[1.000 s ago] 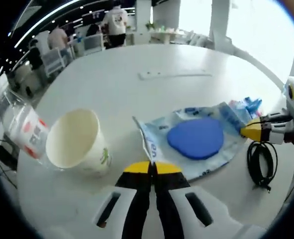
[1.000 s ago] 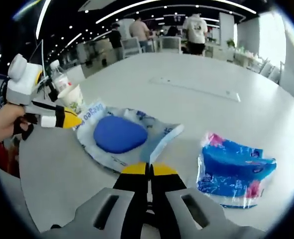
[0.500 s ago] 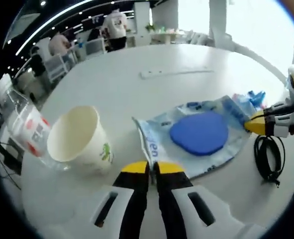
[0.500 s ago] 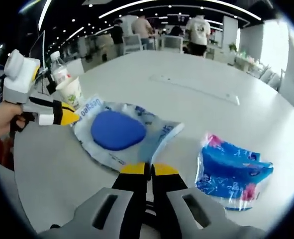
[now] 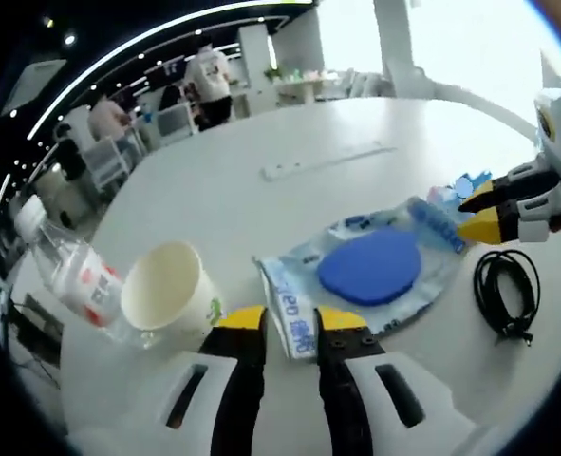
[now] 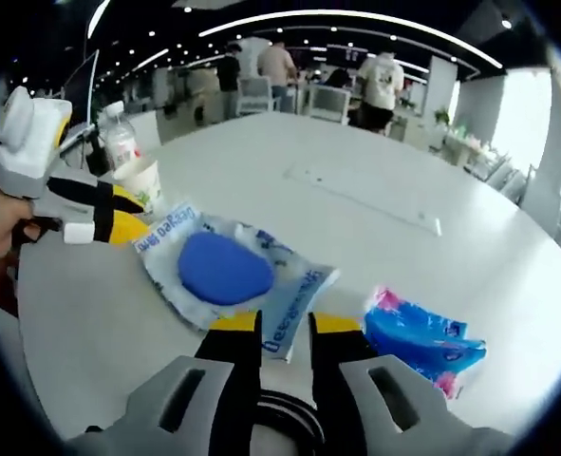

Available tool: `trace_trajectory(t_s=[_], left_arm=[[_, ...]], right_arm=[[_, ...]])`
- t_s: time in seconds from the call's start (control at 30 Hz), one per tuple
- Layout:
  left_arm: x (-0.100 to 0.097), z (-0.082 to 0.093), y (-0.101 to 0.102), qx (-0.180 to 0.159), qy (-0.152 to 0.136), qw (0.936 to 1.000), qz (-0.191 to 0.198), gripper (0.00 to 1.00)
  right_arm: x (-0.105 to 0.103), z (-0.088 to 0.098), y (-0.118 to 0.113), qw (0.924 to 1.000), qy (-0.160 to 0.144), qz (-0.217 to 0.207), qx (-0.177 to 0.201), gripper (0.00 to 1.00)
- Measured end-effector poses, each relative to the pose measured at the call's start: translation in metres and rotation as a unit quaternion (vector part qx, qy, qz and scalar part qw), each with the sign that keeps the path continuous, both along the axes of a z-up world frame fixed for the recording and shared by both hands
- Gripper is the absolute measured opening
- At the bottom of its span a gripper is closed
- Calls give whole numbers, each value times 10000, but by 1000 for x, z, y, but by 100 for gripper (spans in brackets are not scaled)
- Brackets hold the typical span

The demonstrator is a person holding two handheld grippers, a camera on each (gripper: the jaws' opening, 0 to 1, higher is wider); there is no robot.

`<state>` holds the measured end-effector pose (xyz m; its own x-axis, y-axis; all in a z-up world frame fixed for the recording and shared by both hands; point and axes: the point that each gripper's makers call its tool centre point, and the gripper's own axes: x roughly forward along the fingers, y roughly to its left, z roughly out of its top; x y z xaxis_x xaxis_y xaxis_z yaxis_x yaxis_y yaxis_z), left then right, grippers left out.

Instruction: Arrange the tabletop items into an orderly group along one side of the table until the central work area is clear of visible clutter.

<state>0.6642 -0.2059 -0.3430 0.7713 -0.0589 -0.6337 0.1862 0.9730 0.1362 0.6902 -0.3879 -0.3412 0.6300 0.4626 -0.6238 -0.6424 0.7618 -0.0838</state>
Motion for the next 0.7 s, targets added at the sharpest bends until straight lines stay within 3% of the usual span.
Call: trace_trajectory(t_s=[0.27, 0.53, 0.7], left_arm=[[-17, 23, -3, -275, -230, 9994, -10, 37], [-43, 40, -3, -455, -294, 9984, -143, 56], [-59, 53, -3, -648, -372, 9970, -225, 68]], right_arm=[[-17, 16, -2, 9995, 161, 28, 287, 45], [-38, 41, -7, 9986, 87, 96, 508, 67], [-55, 58, -10, 9974, 44, 119, 716, 75]])
